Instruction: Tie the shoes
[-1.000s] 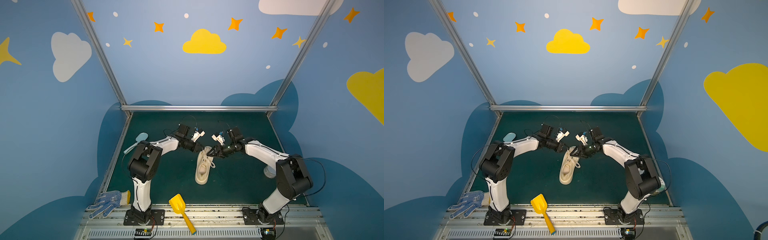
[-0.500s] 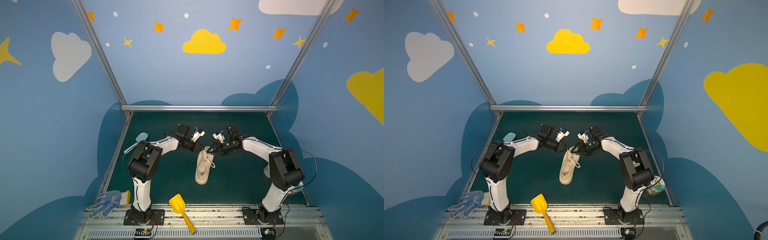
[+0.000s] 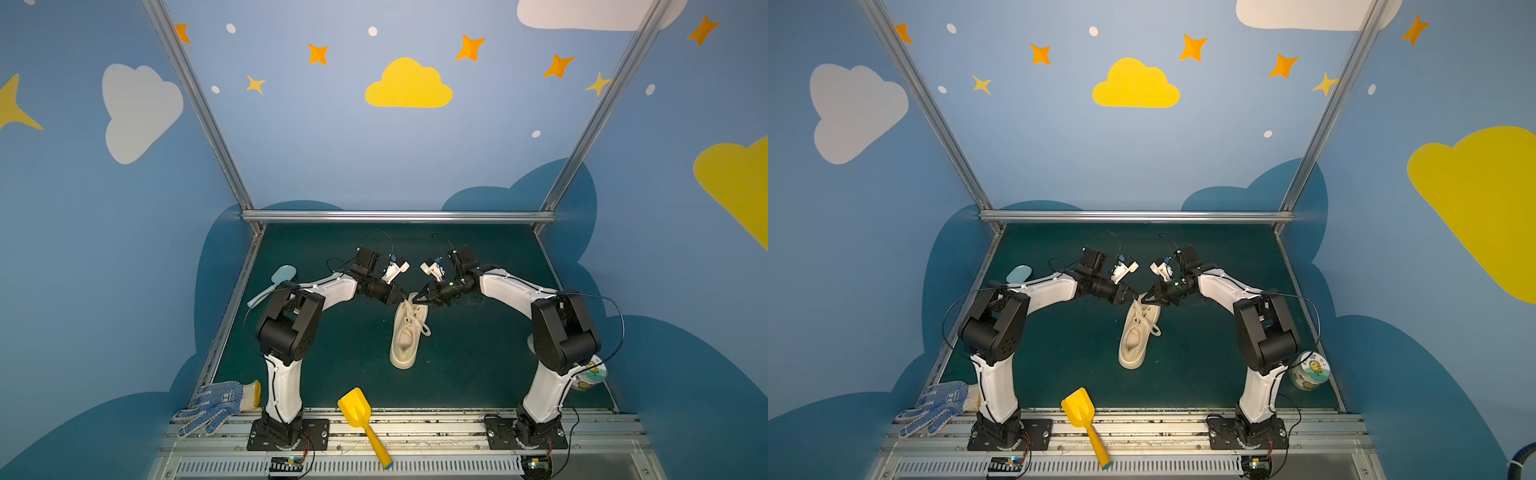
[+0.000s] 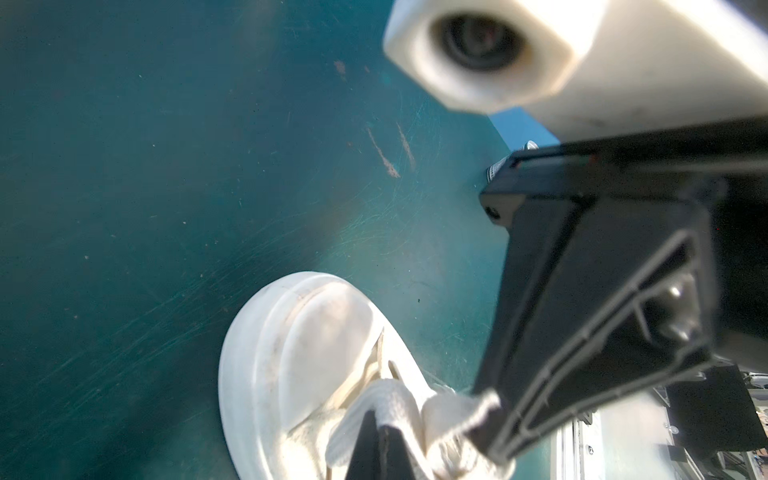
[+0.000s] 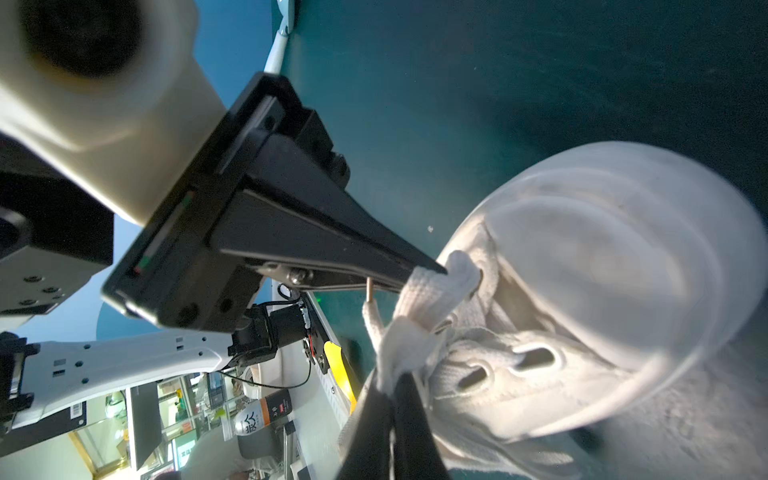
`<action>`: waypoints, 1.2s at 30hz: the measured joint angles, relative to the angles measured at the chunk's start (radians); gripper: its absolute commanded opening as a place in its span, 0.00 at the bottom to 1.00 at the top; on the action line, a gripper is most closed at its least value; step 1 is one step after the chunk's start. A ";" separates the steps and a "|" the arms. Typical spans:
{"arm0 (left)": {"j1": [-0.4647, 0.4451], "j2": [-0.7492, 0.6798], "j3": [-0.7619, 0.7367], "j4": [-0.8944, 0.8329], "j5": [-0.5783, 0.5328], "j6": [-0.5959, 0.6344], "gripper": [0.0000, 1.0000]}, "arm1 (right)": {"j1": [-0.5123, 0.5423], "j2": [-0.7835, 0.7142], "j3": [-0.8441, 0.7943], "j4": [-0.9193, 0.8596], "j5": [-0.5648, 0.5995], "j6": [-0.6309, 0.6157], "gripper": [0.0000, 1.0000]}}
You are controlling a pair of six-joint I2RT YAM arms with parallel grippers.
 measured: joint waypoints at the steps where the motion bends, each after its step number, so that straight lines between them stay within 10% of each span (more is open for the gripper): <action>1: 0.000 0.003 0.000 0.000 0.003 0.000 0.04 | 0.011 -0.010 -0.010 -0.001 -0.008 -0.002 0.00; 22: 0.002 0.068 0.050 0.021 0.061 -0.001 0.04 | 0.150 -0.111 -0.109 0.024 0.004 0.024 0.00; 27: -0.002 0.068 0.050 0.028 0.065 0.000 0.04 | 0.158 -0.119 -0.127 0.022 0.043 0.032 0.36; 36: -0.016 0.068 0.050 0.030 0.066 0.009 0.04 | 0.073 -0.291 -0.198 0.003 0.080 0.041 0.50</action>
